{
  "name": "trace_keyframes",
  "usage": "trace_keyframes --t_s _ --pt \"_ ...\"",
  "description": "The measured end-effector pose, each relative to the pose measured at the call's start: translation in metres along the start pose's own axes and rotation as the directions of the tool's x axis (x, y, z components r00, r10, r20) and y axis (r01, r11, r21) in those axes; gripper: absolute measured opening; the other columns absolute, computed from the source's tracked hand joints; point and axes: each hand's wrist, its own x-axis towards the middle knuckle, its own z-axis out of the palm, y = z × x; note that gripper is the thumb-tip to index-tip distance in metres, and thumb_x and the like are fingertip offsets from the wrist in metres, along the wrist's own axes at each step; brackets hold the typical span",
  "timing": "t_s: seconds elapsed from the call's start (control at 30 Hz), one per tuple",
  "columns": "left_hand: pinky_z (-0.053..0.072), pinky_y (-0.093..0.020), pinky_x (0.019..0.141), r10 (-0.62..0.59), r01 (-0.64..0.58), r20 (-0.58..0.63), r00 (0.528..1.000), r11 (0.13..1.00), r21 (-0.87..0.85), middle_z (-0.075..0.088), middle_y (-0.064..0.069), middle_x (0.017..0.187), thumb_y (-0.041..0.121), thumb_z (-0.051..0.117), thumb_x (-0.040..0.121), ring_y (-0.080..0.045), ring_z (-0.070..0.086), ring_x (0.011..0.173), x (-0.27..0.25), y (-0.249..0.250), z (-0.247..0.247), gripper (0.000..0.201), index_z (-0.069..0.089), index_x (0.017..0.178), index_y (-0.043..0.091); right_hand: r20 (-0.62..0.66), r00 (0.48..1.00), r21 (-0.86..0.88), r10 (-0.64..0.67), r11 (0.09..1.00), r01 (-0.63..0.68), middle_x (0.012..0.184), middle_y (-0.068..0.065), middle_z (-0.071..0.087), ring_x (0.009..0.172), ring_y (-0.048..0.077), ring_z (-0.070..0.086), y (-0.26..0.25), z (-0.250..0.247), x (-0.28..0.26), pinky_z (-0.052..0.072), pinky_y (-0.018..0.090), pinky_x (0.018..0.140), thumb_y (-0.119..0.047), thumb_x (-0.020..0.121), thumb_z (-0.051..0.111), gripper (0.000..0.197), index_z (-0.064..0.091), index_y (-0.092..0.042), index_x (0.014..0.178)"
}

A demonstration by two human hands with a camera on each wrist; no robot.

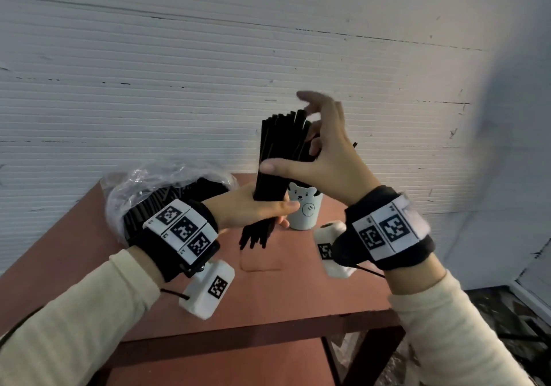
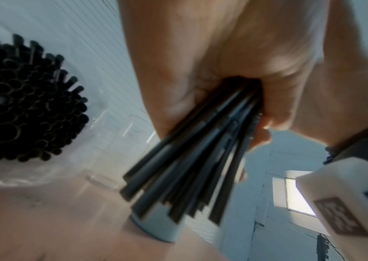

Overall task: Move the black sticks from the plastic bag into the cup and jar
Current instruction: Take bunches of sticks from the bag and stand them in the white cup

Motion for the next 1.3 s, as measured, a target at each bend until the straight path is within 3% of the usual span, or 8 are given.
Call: trace_keyframes --t_s 0.2,0.3,0.47,0.7,0.8,0.97,1.1,1.3 --pt "0.054 -0.044 0.093 0.055 -0.074 0.181 0.982 0.992 0.102 0.068 -0.006 0.077 0.032 0.065 0.09 -0.026 0.069 0.089 0.013 0.01 0.018 0.024 0.067 0.075 0.013 0.401 0.912 -0.019 0.086 0.996 -0.086 0.088 -0.004 0.071 0.086 0.01 0.067 0.014 -0.008 -0.007 0.054 0.025 0.076 -0.027 0.077 0.079 0.029 0.069 -0.01 0.099" --pt "0.053 -0.042 0.091 0.069 -0.073 0.089 0.994 0.997 0.036 0.07 -0.002 0.088 0.046 0.076 0.078 -0.018 0.068 0.089 0.025 0.005 0.026 0.042 0.064 0.105 0.016 0.271 0.961 -0.007 0.051 0.999 -0.051 0.083 0.019 0.067 0.078 0.028 0.066 0.018 -0.019 -0.005 0.054 0.045 0.073 -0.015 0.081 0.072 0.021 0.064 0.004 0.085" --pt "0.048 -0.032 0.095 0.023 -0.011 -0.357 0.934 0.999 0.036 0.049 0.003 0.117 0.061 0.084 0.04 -0.009 0.053 0.111 0.051 -0.003 0.028 0.096 0.028 0.112 0.032 -0.102 0.989 0.118 0.105 0.989 -0.092 0.072 0.008 0.064 0.06 0.002 0.061 0.031 -0.058 0.01 0.048 0.018 0.053 -0.009 0.081 0.072 0.021 0.062 0.009 0.087" --pt "0.037 -0.041 0.111 -0.141 0.183 -0.38 0.914 0.98 0.075 0.036 -0.002 0.143 0.056 0.092 0.028 -0.018 0.04 0.132 0.102 -0.028 0.022 0.153 -0.009 0.142 0.038 -0.234 0.96 0.081 0.156 0.987 -0.141 0.079 0.02 0.064 0.063 0.016 0.063 0.049 -0.074 0.037 0.052 0.024 0.053 -0.012 0.08 0.07 0.028 0.059 0.013 0.087" --pt "0.039 -0.029 0.102 -0.176 0.196 -0.339 0.924 0.98 0.024 0.043 0.005 0.131 0.021 0.092 0.056 -0.015 0.043 0.125 0.118 -0.028 0.016 0.128 0.005 0.149 0.019 -0.206 0.969 0.051 0.138 0.99 -0.13 0.085 0.03 0.061 0.075 0.036 0.062 0.055 -0.065 0.043 0.054 0.043 0.065 -0.014 0.078 0.07 0.032 0.056 0.015 0.084" --pt "0.048 -0.036 0.096 -0.177 0.221 -0.303 0.936 0.968 0.119 0.06 0.007 0.122 0.045 0.091 0.038 -0.018 0.056 0.116 0.124 -0.036 0.012 0.107 0.043 0.132 0.024 -0.193 0.974 -0.01 0.118 0.992 -0.122 0.07 0.028 0.057 0.056 0.019 0.052 0.061 -0.045 0.048 0.045 0.035 0.051 -0.016 0.077 0.069 0.035 0.049 0.012 0.07" --pt "0.047 -0.035 0.096 -0.17 0.221 -0.338 0.926 0.968 0.117 0.059 0.005 0.124 0.039 0.092 0.048 -0.017 0.055 0.115 0.12 -0.039 0.012 0.1 0.042 0.134 0.023 -0.145 0.982 -0.076 0.124 0.988 -0.136 0.05 -0.005 0.045 0.046 0.005 0.043 0.063 -0.027 0.049 0.035 0.019 0.044 -0.022 0.075 0.071 0.038 0.039 -0.014 0.056" --pt "0.049 -0.038 0.096 -0.152 0.212 -0.329 0.932 0.965 0.153 0.062 0.009 0.116 0.048 0.09 0.041 -0.014 0.058 0.109 0.101 -0.035 0.008 0.1 0.047 0.128 0.026 -0.115 0.975 -0.165 0.188 0.965 -0.205 0.052 -0.007 0.045 0.049 0.009 0.045 0.059 -0.008 0.049 0.037 0.022 0.047 -0.03 0.076 0.069 0.041 0.037 -0.019 0.054"
